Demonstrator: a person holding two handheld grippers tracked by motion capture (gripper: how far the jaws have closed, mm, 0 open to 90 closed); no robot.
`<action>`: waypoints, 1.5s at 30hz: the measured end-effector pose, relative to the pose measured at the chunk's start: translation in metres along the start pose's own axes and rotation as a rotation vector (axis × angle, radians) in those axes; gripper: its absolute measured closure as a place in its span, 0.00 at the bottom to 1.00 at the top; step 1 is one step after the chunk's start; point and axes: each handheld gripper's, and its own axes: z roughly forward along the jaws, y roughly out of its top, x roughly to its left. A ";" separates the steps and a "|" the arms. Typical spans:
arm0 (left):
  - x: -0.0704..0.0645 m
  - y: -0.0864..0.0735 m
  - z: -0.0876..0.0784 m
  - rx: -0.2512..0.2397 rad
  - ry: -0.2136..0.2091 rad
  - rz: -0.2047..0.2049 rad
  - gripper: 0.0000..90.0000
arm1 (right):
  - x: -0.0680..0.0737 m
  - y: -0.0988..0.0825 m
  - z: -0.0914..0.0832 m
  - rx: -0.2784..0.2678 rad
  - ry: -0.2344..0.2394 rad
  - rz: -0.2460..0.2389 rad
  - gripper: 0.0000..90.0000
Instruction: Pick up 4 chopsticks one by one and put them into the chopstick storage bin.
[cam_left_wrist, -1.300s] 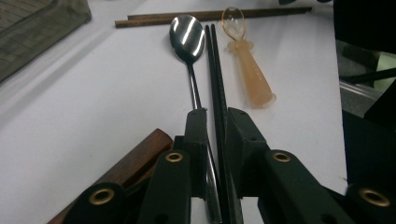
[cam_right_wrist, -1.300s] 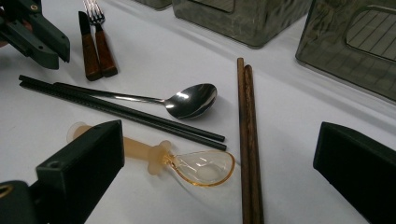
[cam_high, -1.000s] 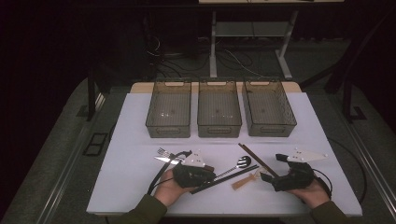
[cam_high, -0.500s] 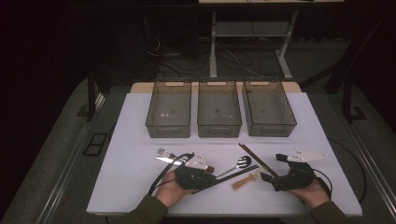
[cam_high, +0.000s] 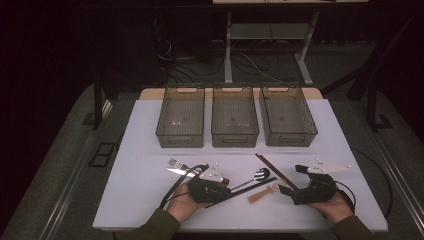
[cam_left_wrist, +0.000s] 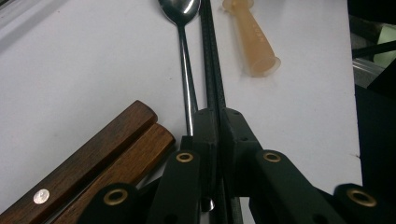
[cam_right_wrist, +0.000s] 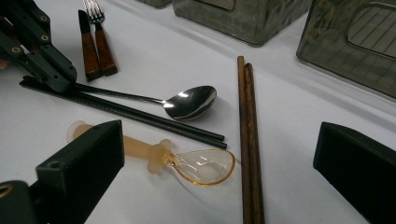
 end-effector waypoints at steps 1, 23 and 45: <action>0.000 0.000 0.000 0.000 0.000 0.001 0.94 | 0.000 0.000 0.000 0.000 0.000 0.000 0.02; -0.004 -0.001 0.006 0.014 0.006 0.029 0.92 | 0.000 0.000 0.001 0.004 -0.002 -0.004 0.02; -0.008 0.002 0.004 -0.002 0.033 0.006 0.95 | 0.000 0.000 0.000 0.004 -0.001 -0.005 0.02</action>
